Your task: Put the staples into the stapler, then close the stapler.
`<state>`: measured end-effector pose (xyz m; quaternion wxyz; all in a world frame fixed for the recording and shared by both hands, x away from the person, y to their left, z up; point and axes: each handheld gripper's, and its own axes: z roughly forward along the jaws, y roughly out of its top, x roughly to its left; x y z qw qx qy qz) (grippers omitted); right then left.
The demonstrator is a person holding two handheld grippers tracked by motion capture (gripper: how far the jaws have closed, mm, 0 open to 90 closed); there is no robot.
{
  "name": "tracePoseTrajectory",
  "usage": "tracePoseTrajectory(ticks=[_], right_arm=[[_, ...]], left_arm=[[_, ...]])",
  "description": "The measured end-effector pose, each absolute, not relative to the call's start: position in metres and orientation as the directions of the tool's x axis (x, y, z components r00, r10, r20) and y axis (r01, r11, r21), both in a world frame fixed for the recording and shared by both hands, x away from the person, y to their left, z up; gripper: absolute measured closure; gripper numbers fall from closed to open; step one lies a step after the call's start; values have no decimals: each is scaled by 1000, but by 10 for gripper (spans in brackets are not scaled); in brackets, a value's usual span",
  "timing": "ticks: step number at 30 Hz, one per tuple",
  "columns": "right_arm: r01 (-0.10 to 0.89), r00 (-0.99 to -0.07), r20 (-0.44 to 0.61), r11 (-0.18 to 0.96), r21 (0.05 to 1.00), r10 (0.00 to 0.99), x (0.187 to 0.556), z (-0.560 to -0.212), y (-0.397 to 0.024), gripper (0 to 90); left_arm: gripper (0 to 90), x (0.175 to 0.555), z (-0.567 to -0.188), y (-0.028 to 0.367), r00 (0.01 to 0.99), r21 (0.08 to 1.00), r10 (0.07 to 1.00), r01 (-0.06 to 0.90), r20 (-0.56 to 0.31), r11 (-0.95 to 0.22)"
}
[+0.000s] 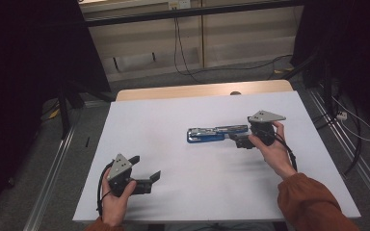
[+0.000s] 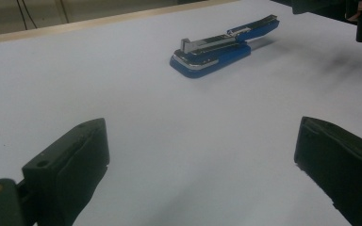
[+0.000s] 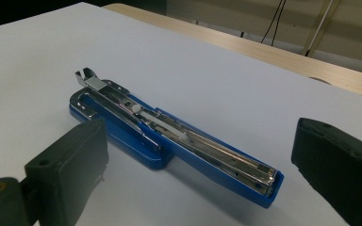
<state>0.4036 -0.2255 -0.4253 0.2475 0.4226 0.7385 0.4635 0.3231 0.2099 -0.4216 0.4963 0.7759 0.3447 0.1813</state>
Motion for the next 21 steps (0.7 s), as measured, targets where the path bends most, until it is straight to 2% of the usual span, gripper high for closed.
tracePoseTrajectory(ticks=[11,14,18,21], right_arm=[[376,-498,-2,218,901,867,394,-424,-234,29],[386,-492,30,187,904,870,395,-424,-240,31],[387,-471,19,187,903,882,394,-425,-245,31],[390,-458,8,193,900,889,392,-428,-248,32]], left_arm=[[40,331,-423,202,692,895,720,356,-60,-268],[40,338,-426,198,695,889,717,365,-63,-276],[42,341,-427,195,697,888,714,368,-66,-277],[51,342,-425,192,710,889,695,385,-114,-247]])
